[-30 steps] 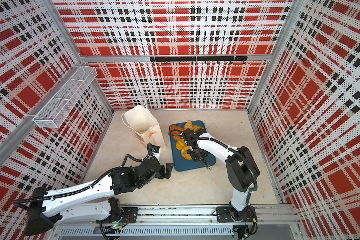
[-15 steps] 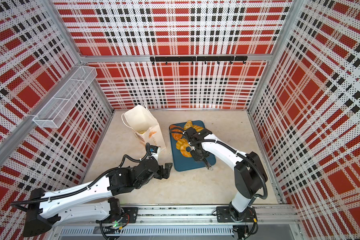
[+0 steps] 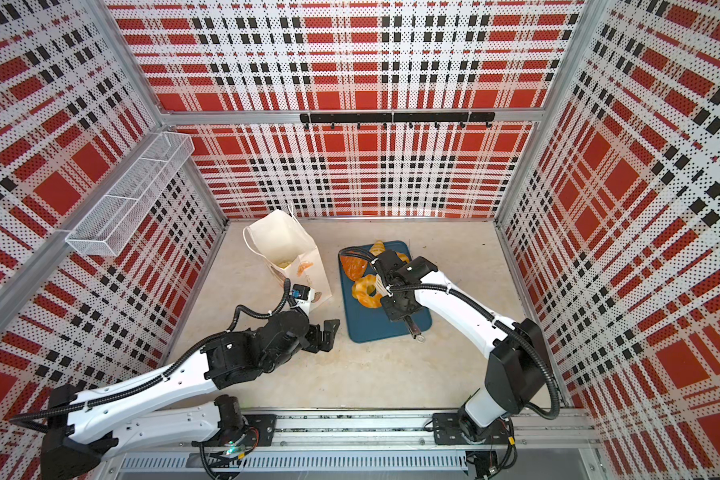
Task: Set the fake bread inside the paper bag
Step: 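Lift the ring roll and carry it above the bag with right gripper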
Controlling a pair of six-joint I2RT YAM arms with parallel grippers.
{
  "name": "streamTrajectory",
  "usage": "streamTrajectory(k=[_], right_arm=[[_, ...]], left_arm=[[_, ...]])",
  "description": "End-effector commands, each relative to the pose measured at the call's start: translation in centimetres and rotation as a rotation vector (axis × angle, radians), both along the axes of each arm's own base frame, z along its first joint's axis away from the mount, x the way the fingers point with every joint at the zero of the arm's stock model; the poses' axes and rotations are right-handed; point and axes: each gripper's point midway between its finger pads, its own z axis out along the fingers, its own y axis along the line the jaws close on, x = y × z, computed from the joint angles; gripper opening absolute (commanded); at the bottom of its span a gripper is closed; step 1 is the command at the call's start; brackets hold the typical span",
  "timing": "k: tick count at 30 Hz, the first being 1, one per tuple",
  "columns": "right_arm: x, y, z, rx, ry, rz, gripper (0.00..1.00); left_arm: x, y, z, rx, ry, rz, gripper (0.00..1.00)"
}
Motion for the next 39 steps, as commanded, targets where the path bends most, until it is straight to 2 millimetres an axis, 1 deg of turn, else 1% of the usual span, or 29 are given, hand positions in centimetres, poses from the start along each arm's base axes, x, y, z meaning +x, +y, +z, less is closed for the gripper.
streamTrajectory(k=[1,4,12,16,22,26,33,36,39], right_arm=[[0.9,1.4,2.7,0.108,-0.083,-0.009,0.25],[1.1,2.0,4.0,0.151,-0.107,-0.009,0.26],[1.7,3.7,7.3,0.237,-0.166,0.007,0.27],[2.2,5.0,9.3,0.270,-0.199,0.032,0.27],[3.1,6.9,12.1,0.306,-0.248,0.069,0.27],[3.8,8.4,14.4,0.345,-0.287,0.105,0.27],[4.8,11.3,17.8,0.388,-0.356,0.168,0.27],[5.1,12.9,19.5,0.415,-0.397,0.205,0.27],[5.4,14.6,20.4,0.430,-0.419,0.241,0.28]], left_arm=[[0.2,0.9,2.1,-0.012,-0.026,0.012,0.99],[0.3,1.9,2.9,-0.006,-0.030,0.035,0.99],[0.5,4.3,5.9,-0.021,-0.045,0.057,0.99],[0.5,5.8,7.0,-0.018,-0.035,0.065,0.99],[0.5,7.1,8.9,-0.026,-0.050,0.068,0.99],[0.6,8.7,9.9,-0.029,-0.057,0.095,0.99],[0.7,11.3,10.9,-0.040,-0.055,0.151,0.99],[0.7,12.2,10.9,-0.047,-0.050,0.173,0.99],[0.8,13.1,10.6,-0.047,-0.036,0.204,0.99]])
